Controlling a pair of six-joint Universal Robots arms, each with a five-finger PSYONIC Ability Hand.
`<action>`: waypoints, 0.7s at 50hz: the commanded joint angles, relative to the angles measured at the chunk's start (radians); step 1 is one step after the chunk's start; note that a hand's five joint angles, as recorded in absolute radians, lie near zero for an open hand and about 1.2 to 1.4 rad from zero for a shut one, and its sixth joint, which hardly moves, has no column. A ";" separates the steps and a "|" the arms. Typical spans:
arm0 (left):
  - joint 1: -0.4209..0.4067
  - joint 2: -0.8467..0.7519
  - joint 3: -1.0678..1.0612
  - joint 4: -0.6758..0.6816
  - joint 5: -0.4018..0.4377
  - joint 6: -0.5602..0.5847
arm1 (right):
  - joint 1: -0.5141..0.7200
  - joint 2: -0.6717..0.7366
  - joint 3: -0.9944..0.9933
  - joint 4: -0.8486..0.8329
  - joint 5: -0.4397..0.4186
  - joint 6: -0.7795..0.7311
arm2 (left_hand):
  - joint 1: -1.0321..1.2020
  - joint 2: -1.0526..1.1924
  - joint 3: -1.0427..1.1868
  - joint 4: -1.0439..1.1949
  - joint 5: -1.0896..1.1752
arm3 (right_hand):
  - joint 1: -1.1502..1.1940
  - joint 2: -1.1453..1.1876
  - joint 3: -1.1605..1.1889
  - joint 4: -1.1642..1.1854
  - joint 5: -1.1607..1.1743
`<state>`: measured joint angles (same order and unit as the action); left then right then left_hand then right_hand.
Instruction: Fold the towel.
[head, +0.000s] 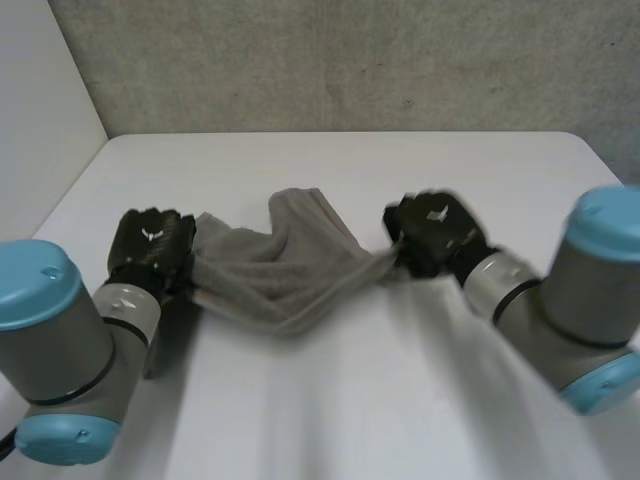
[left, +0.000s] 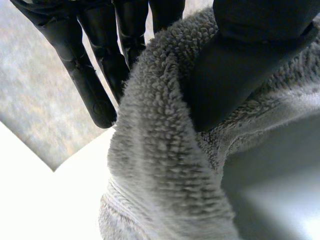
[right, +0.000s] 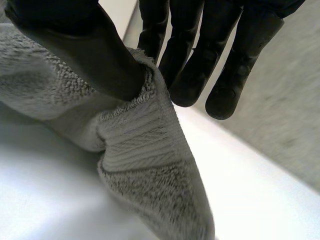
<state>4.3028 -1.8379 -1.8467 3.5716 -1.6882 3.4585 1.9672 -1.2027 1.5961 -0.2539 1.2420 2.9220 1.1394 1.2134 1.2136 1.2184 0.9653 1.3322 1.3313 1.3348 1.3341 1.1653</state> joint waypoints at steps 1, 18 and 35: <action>-0.035 0.201 0.024 -0.120 0.079 -0.006 | -0.090 -0.184 -0.081 0.226 -0.084 0.034 | 0.257 0.183 0.183 0.178 0.256 | 0.064 0.065 0.061 0.062 0.056; -0.046 0.223 0.110 -0.401 0.223 -0.211 | -0.211 -0.292 -0.232 0.850 -0.225 -0.415 | 0.257 0.183 0.183 0.178 0.256 | 0.064 0.065 0.061 0.062 0.056; -0.002 -0.178 0.669 -0.468 0.226 -0.202 | -0.074 0.104 -0.645 0.432 0.060 -0.273 | 0.257 0.183 0.183 0.178 0.256 | 0.064 0.065 0.061 0.062 0.056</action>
<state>4.2998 -1.9825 -1.4401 3.1262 -1.4605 3.2528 1.8595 -1.1406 1.1201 0.4988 1.1749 2.4891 1.1394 1.2134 1.2141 1.2184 0.9653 1.3331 1.3313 1.3348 1.3342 1.1662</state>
